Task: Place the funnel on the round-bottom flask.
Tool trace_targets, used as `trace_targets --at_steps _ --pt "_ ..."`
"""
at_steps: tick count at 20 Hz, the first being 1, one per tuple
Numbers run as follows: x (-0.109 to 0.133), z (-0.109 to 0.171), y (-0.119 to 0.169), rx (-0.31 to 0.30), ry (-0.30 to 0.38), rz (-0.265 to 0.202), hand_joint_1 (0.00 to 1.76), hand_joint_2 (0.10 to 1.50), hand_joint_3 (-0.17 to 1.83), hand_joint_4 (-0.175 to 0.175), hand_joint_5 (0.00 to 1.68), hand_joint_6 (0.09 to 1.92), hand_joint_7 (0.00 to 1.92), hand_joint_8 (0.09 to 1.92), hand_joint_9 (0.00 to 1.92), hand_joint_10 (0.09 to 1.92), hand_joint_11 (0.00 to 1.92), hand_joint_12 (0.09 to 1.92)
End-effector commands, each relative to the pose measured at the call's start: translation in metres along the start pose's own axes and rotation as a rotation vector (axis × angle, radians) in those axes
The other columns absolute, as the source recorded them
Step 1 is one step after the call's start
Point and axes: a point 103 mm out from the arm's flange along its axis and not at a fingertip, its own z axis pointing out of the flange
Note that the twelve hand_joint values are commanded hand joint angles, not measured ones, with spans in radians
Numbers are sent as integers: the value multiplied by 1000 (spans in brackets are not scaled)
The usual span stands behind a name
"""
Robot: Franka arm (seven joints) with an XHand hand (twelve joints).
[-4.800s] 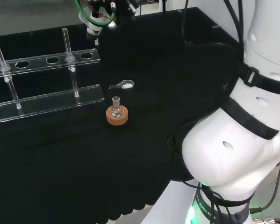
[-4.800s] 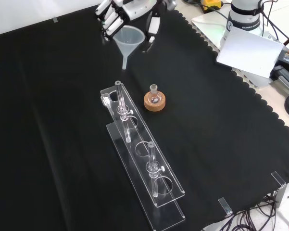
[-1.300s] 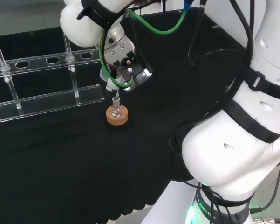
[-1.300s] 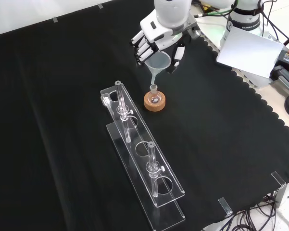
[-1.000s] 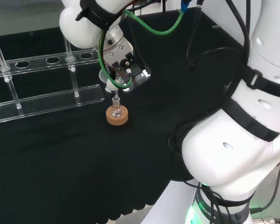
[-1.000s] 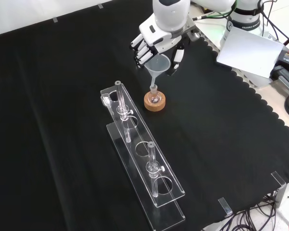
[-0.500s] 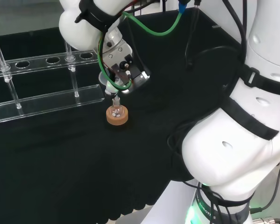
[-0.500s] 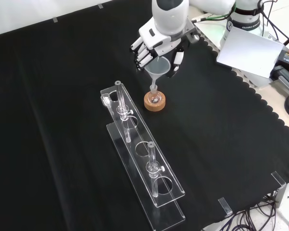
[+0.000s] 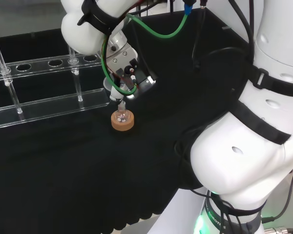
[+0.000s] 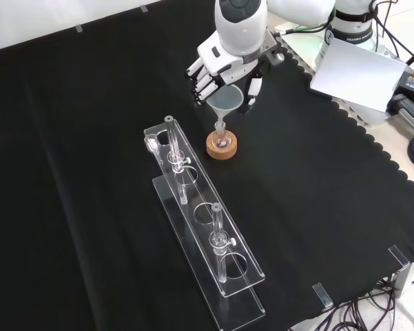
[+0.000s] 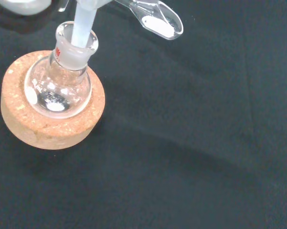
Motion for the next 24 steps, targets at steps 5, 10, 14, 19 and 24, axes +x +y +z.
trace_targets --at_steps 5,10,14,19,24 --pt "-1 10 6 45 7 28 739 714 481 -1 554 756 596 758 909 561 457 1338" --pt "-3 14 7 38 15 -3 738 714 482 -2 552 757 595 759 908 562 457 1338" --pt "-3 15 7 40 9 -10 737 714 483 -2 552 757 594 760 907 563 458 1337" --pt "11 13 6 39 -20 -16 737 714 484 -3 550 758 593 761 907 564 458 1337" --pt "6 16 6 33 5 -25 736 714 485 -3 548 758 592 762 906 565 458 1337"
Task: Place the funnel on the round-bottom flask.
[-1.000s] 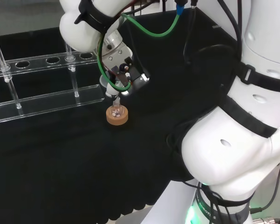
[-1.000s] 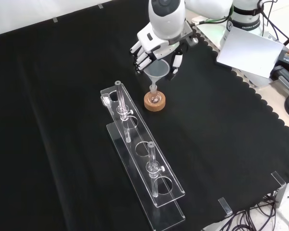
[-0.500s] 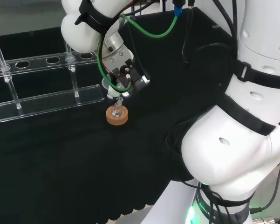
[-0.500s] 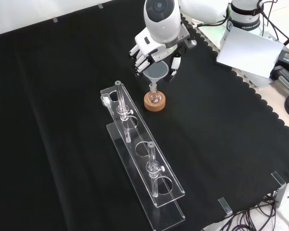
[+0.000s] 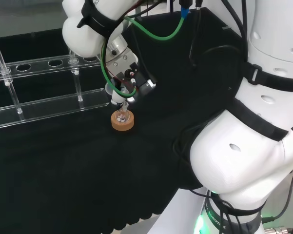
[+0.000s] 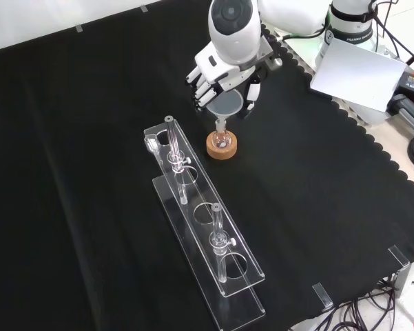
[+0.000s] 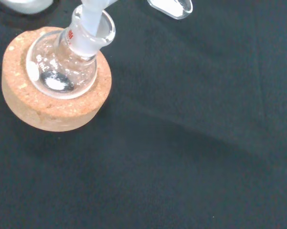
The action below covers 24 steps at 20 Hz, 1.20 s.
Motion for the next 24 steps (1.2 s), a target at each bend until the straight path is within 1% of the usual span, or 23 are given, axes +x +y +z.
trace_targets --at_steps 1,10,13,16,19,24 --pt "0 0 -1 -10 6 -10 736 714 486 -4 547 758 591 762 905 565 458 1337" --pt "4 -3 1 -9 -2 -5 735 714 487 -5 544 758 588 763 904 566 458 1336" --pt "15 -5 5 -8 2 0 734 715 488 -5 542 758 587 764 904 567 458 1336" --pt "23 -6 7 -12 14 -3 734 715 488 -6 540 758 586 764 903 567 458 1336" --pt "19 -5 8 -11 29 -10 733 715 489 -6 539 758 585 765 903 568 458 1336" --pt "19 -5 9 -3 20 -1 733 716 489 -6 538 758 583 765 902 569 457 1336"
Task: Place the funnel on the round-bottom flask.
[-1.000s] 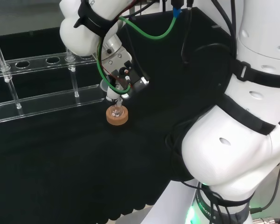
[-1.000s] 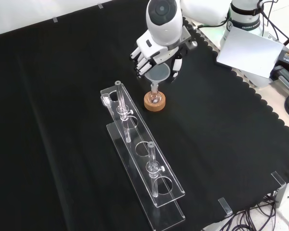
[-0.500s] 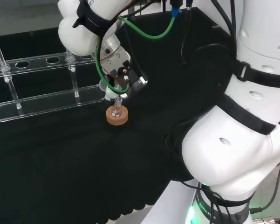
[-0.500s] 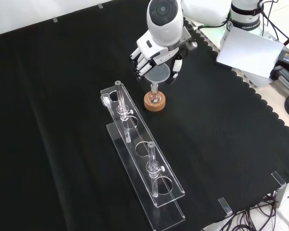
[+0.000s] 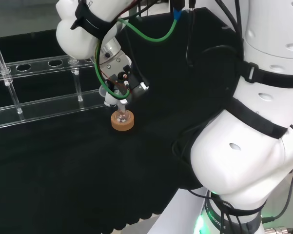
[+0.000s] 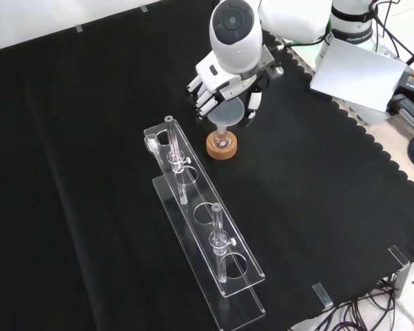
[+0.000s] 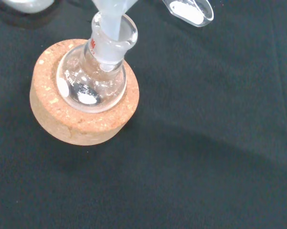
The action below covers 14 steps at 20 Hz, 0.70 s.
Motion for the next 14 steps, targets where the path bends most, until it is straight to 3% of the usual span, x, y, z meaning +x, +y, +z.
trace_targets --at_steps 1,14 --pt "1 0 1 8 3 7 734 716 489 -6 538 758 582 765 902 569 457 1337" --pt "-11 8 3 17 37 18 728 715 488 -17 499 745 554 765 873 566 452 1335"
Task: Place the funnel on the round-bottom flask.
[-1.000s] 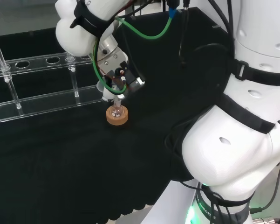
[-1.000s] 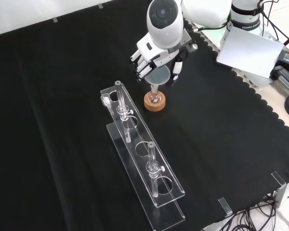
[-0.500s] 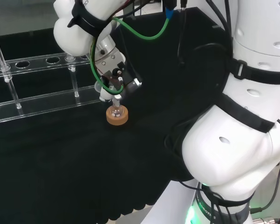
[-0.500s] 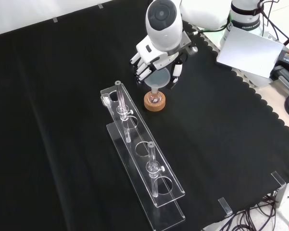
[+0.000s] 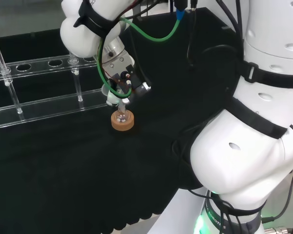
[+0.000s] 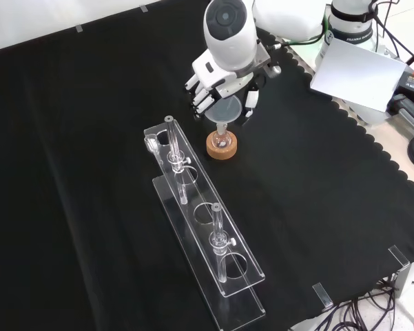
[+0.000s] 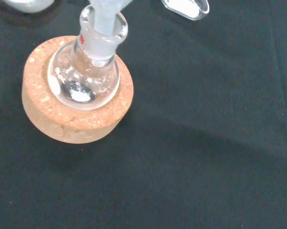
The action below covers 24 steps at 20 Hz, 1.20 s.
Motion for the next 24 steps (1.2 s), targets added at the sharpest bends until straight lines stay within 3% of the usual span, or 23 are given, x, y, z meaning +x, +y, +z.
trace_targets --at_steps 1,7,24 --pt "-4 1 0 5 13 4 726 714 488 -19 489 742 550 765 870 566 452 1335" --pt "-6 4 -1 17 28 4 698 707 485 -39 372 665 486 800 807 607 436 1346" --pt "-13 14 -3 57 33 -3 654 678 474 -51 323 398 334 813 659 673 362 1381"
